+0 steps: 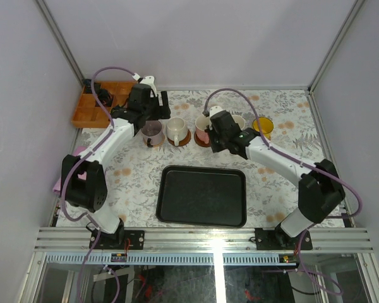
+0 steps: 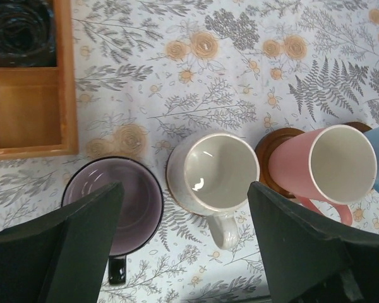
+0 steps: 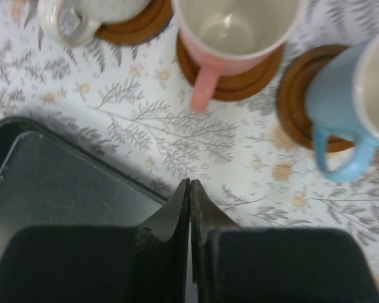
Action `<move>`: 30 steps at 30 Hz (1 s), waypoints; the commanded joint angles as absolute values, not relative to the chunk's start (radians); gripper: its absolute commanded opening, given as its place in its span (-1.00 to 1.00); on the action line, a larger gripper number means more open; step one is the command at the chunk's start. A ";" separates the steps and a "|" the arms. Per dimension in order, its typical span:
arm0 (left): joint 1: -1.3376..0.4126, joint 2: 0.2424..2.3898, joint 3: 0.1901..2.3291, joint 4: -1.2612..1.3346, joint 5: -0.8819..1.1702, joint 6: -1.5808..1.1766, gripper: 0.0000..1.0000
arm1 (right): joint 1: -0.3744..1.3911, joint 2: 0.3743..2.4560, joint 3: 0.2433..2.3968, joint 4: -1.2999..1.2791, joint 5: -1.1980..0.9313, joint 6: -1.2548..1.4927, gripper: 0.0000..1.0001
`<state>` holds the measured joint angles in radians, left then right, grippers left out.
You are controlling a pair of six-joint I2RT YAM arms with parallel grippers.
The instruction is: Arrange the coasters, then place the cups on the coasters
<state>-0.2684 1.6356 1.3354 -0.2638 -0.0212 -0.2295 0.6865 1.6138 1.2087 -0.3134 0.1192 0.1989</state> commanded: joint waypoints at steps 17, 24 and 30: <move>-0.324 1.690 1.440 -0.193 0.041 -0.212 0.99 | 0.208 1.214 1.016 -0.234 0.300 0.361 -0.42; -0.295 1.558 1.314 -0.173 -0.072 -0.243 1.00 | -0.056 1.126 0.944 -0.222 0.246 0.390 -0.26; -0.239 1.384 1.170 -0.165 -0.217 -0.311 1.00 | -0.190 1.056 0.905 -0.217 0.233 0.427 -0.09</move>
<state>-0.2756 1.4956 1.2514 -0.2272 -0.0772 -0.2539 -0.1345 1.1145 0.9226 -0.2546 0.2607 0.3862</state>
